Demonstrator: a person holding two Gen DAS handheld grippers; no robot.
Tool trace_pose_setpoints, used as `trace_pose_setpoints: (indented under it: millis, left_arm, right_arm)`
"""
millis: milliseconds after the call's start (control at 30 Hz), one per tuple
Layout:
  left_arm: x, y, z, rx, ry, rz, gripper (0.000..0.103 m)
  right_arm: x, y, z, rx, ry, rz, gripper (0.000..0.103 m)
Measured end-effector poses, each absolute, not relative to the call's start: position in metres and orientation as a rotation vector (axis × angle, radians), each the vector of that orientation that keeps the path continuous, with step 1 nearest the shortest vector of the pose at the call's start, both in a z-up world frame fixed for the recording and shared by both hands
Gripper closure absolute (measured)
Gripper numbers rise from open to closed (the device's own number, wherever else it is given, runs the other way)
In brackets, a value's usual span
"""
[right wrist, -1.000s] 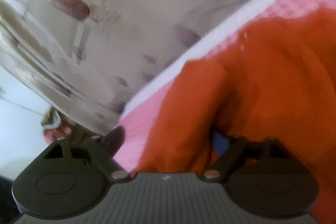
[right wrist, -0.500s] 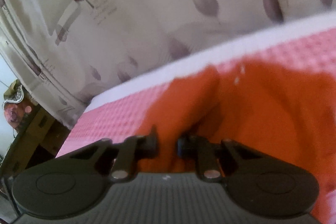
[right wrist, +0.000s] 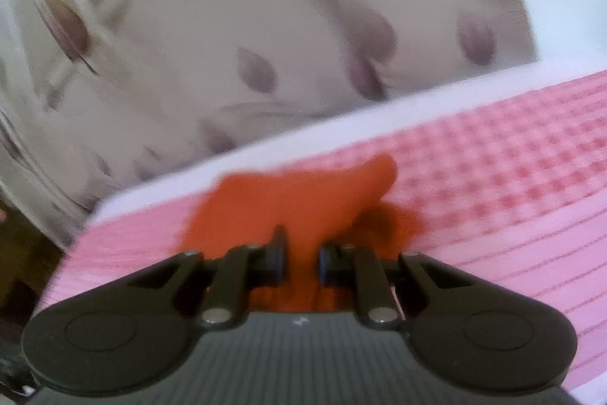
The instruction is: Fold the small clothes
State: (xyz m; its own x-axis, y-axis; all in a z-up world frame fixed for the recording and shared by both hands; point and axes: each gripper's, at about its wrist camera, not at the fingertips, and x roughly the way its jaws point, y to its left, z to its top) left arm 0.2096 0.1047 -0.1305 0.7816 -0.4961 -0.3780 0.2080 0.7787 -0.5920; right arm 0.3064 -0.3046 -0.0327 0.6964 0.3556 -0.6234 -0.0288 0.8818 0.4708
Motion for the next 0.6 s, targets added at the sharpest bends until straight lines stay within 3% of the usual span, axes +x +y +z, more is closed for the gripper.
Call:
trace_pose_setpoints:
  millis: [233, 400, 433, 533, 567, 600]
  left_arm:
    - [0.210, 0.105, -0.130, -0.557, 0.552, -0.402, 0.000]
    - [0.210, 0.105, -0.131, -0.555, 0.552, -0.399, 0.000]
    - [0.210, 0.105, -0.131, -0.555, 0.553, -0.398, 0.000]
    - [0.210, 0.106, -0.131, -0.554, 0.553, -0.398, 0.000]
    - [0.210, 0.106, -0.131, -0.554, 0.553, -0.399, 0.000]
    - [0.210, 0.106, -0.131, -0.555, 0.552, -0.399, 0.000]
  right_arm:
    - [0.307, -0.320, -0.066, 0.553, 0.827, 0.281, 0.085]
    - [0.274, -0.346, -0.066, 0.700, 0.761, 0.252, 0.057]
    - [0.264, -0.347, -0.063, 0.700, 0.750, 0.251, 0.055]
    - [0.224, -0.342, -0.057, 0.682, 0.712, 0.253, 0.055]
    - [0.212, -0.337, -0.057, 0.656, 0.715, 0.238, 0.059]
    - [0.202, -0.333, -0.059, 0.646, 0.717, 0.238, 0.071]
